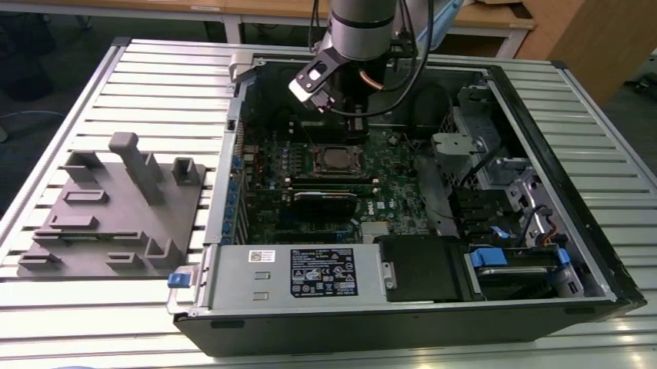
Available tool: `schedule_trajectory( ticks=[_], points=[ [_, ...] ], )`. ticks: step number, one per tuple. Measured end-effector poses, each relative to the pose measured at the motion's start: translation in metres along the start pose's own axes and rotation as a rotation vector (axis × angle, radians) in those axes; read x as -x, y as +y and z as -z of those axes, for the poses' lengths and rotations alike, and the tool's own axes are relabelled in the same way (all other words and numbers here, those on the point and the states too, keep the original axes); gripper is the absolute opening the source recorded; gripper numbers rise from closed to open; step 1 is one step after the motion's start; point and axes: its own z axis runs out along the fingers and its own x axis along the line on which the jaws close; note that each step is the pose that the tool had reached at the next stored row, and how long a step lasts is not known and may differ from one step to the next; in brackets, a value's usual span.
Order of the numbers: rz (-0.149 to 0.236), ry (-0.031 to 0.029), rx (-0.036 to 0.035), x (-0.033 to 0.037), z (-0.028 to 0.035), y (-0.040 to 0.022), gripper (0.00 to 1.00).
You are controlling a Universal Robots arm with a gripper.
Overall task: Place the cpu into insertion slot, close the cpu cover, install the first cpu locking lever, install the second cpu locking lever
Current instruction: 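Close the cpu cover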
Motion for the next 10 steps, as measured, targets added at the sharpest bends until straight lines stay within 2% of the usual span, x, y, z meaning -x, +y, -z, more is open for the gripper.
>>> schedule_trajectory(
  ticks=[6, 10],
  points=[
    [0.0, -0.001, -0.0444, 0.0, -0.0007, 0.0, 0.11],
    [0.0, -0.001, -0.0461, 0.0, -0.0007, 0.0, 0.11]
  ],
)
